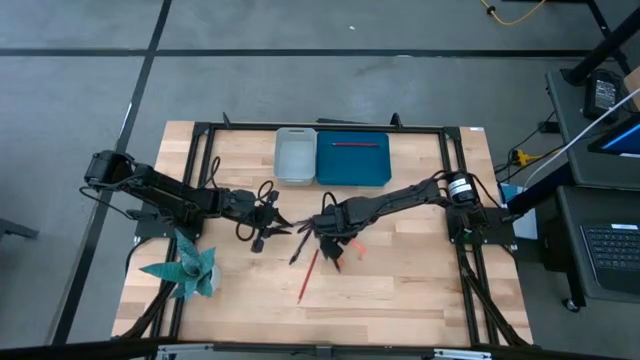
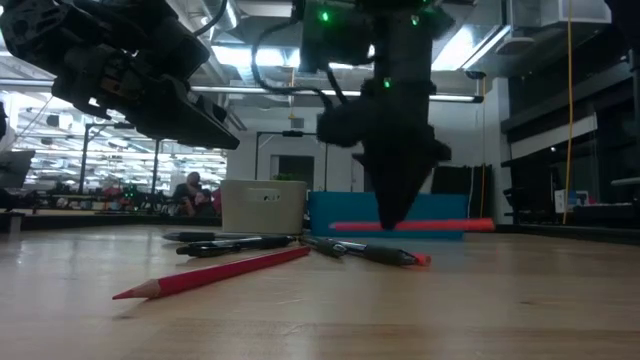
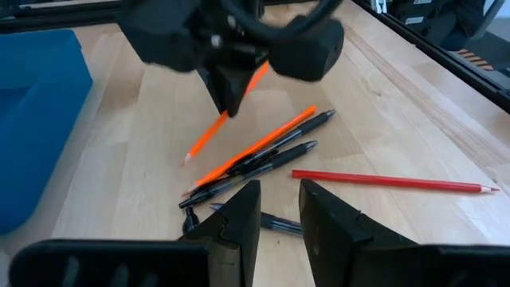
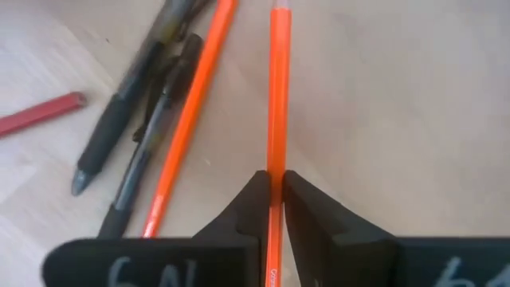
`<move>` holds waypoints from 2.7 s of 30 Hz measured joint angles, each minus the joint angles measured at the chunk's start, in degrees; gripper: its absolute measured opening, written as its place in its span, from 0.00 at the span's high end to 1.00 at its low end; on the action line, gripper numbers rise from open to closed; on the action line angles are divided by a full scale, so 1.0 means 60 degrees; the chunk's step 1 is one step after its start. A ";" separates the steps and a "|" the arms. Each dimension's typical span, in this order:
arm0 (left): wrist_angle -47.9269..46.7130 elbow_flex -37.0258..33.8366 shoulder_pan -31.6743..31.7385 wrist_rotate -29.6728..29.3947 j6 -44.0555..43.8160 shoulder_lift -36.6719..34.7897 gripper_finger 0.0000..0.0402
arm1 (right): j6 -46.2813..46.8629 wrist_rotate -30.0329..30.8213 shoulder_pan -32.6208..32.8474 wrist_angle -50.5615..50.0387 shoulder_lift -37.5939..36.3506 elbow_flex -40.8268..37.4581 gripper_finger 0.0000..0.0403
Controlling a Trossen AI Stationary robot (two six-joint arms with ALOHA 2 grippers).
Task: Sort pens & pencils
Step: Put the right orange pencil into the blue bin
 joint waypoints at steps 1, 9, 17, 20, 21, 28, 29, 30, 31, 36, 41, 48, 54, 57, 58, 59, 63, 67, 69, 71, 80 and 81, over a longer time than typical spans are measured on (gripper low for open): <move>0.0002 0.0000 0.0000 0.0000 0.0002 0.0001 0.79 | -0.0016 0.0082 0.0000 -0.0278 -0.0004 0.0197 0.90; 0.0001 0.0000 0.0000 0.0000 0.0003 0.0002 0.79 | -0.0302 0.1287 0.0034 -0.1805 -0.0029 0.1751 0.90; 0.0002 0.0000 -0.0002 0.0000 0.0002 0.0002 0.79 | -0.0693 0.1863 0.0036 -0.2503 -0.0029 0.2726 0.90; -0.0001 0.0000 -0.0004 0.0000 0.0002 0.0002 0.79 | -0.0717 0.2223 0.0040 -0.2782 -0.0029 0.2908 0.90; 0.0002 0.0000 0.0000 0.0000 0.0002 -0.0001 0.79 | -0.0716 0.2346 0.0040 -0.2879 -0.0029 0.2981 0.91; -0.0002 0.0000 -0.0003 0.0000 0.0003 0.0001 0.79 | -0.0710 0.3112 0.0051 -0.3372 -0.0036 0.3536 0.95; -0.0002 0.0000 -0.0001 0.0000 0.0003 0.0002 0.79 | -0.0711 0.3128 0.0051 -0.3371 -0.0036 0.3591 0.94; -0.0002 0.0000 -0.0001 0.0000 0.0002 0.0002 0.79 | -0.0710 0.3146 0.0055 -0.3406 -0.0036 0.3638 0.94; -0.0002 0.0000 0.0000 0.0000 0.0002 -0.0001 0.79 | -0.0711 0.3233 0.0055 -0.3486 -0.0036 0.3683 0.93; -0.0002 0.0000 0.0000 0.0000 0.0002 0.0002 0.79 | -0.0714 0.3766 0.0058 -0.3745 -0.0036 0.3852 0.92; -0.0002 0.0000 -0.0001 0.0000 0.0002 0.0002 0.79 | -0.0755 0.3908 0.0036 -0.3860 -0.0046 0.3865 0.95; -0.0005 0.0000 0.0000 0.0000 0.0002 0.0002 0.79 | -0.0701 0.4272 0.0036 -0.3995 -0.0334 0.3865 0.96; -0.0009 0.0000 0.0000 0.0000 0.0006 0.0002 0.79 | -0.0681 0.4613 0.0036 -0.4028 -0.0577 0.3868 0.96; -0.0009 0.0000 0.0000 -0.0004 0.0002 0.0002 0.79 | -0.0716 0.4646 -0.0018 -0.4018 -0.0617 0.3868 0.96; -0.0005 0.0000 0.0000 -0.0004 0.0006 0.0002 0.79 | -0.0717 0.4646 -0.0042 -0.4020 -0.0629 0.3868 0.96; -0.0010 0.0000 -0.0004 -0.0004 0.0006 0.0002 0.79 | -0.0723 0.4654 -0.0071 -0.4020 -0.0643 0.3868 0.96; -0.0016 0.0000 0.0000 -0.0004 0.0006 -0.0001 0.79 | -0.0863 0.4810 -0.0190 -0.4028 -0.0659 0.3868 0.96; -0.0021 0.0000 -0.0003 -0.0004 0.0006 0.0002 0.79 | -0.0932 0.4813 -0.0310 -0.4017 -0.0659 0.3868 0.96; -0.0027 0.0000 -0.0001 -0.0004 0.0009 0.0002 0.79 | -0.0960 0.4831 -0.0364 -0.4020 -0.0674 0.3868 0.96; -0.0027 0.0000 -0.0002 -0.0004 0.0007 0.0002 0.79 | -0.0971 0.4864 -0.0427 -0.4020 -0.0720 0.3868 0.96; -0.0031 0.0000 0.0000 -0.0004 0.0009 0.0001 0.79 | -0.1268 0.5256 -0.0781 -0.3954 -0.1372 0.3861 0.99; -0.0031 0.0000 0.0000 -0.0004 0.0009 0.0000 0.79 | -0.1283 0.5292 -0.0828 -0.3966 -0.1437 0.3861 0.99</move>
